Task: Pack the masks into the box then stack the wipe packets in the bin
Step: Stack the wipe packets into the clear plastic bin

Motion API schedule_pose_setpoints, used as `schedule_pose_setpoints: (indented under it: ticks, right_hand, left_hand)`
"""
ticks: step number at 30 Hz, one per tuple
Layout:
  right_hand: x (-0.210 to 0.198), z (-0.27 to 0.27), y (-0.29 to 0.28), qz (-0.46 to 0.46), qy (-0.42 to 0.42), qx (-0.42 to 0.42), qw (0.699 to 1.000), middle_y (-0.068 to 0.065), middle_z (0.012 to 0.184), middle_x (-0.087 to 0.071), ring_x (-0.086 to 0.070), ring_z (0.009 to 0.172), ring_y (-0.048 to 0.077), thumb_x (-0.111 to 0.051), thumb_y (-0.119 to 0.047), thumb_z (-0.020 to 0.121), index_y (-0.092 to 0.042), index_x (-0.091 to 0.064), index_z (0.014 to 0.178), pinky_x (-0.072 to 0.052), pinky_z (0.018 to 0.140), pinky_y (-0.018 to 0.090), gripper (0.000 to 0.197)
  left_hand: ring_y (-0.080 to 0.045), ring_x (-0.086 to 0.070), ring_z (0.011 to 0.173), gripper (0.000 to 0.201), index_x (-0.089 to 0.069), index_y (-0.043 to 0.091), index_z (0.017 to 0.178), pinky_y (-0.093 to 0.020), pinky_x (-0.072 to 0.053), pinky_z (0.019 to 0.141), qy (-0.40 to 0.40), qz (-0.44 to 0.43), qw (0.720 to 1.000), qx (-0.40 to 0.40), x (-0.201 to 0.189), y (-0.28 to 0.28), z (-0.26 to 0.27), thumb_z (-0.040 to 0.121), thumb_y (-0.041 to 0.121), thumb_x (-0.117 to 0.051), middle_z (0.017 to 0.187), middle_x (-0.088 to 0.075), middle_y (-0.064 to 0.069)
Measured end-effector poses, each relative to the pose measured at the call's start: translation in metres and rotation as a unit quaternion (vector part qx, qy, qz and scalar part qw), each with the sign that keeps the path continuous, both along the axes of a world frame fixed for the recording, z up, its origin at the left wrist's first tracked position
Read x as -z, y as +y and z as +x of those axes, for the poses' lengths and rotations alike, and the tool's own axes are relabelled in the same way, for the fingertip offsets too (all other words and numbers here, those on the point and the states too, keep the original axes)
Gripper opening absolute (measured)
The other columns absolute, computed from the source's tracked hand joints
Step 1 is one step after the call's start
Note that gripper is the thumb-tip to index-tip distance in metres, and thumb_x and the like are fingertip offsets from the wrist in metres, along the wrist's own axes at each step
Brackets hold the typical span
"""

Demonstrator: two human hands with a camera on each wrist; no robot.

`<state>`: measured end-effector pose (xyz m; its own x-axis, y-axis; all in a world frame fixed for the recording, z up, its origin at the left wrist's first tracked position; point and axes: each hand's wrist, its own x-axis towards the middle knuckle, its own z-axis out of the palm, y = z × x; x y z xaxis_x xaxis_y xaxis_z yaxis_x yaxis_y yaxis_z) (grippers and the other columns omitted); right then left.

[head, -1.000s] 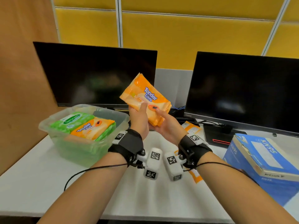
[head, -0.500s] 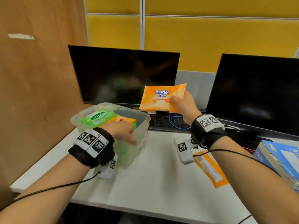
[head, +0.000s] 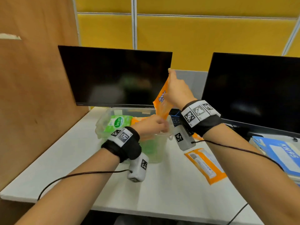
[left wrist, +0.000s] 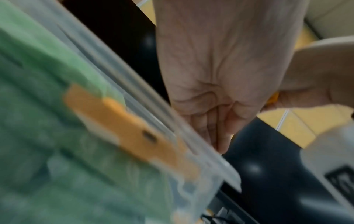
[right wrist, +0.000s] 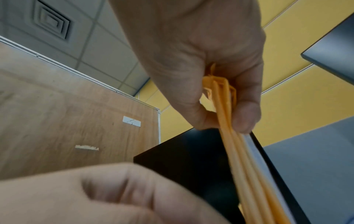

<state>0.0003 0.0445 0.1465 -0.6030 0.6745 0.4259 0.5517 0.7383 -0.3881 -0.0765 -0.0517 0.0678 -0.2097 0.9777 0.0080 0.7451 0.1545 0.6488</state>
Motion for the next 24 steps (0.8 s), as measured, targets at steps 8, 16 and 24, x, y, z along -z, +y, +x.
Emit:
schedule_pose_setpoints:
  ticks: [8,16,24]
  right_hand:
    - [0.013,0.006,-0.008,0.037,-0.14,0.038,0.989,0.019,0.111,-0.058,-0.059,0.094,0.036,-0.047,-0.003,0.091,-0.009,-0.027,0.142,-0.039,0.063,0.037,0.055]
    - [0.061,-0.024,-0.011,-0.066,-0.296,0.012,0.953,0.015,0.124,-0.055,-0.059,0.106,0.032,-0.056,-0.012,0.086,-0.006,-0.041,0.132,-0.047,0.074,0.037,0.048]
    - [0.057,-0.023,-0.004,-0.088,-0.431,-0.002,0.898,0.008,0.113,-0.065,-0.065,0.094,0.027,-0.059,-0.034,0.075,-0.015,-0.06,0.112,-0.05,0.07,0.033,0.041]
  left_hand:
    - [-0.023,-0.047,0.126,0.04,-0.051,0.018,0.134,-0.035,-0.039,0.102,0.17,-0.012,0.976,-0.135,0.002,-0.001,-0.049,0.095,0.027,-0.049,0.14,-0.05,-0.005]
    - [-0.03,-0.032,0.134,0.045,-0.04,0.045,0.136,-0.053,-0.025,0.11,0.227,-0.109,0.959,-0.13,0.024,-0.004,-0.057,0.091,0.053,-0.039,0.141,-0.044,-0.004]
    - [-0.031,-0.02,0.139,0.044,-0.04,0.048,0.134,-0.052,-0.017,0.11,0.224,-0.095,0.958,-0.149,0.026,-0.001,-0.057,0.09,0.05,-0.044,0.152,-0.024,-0.004]
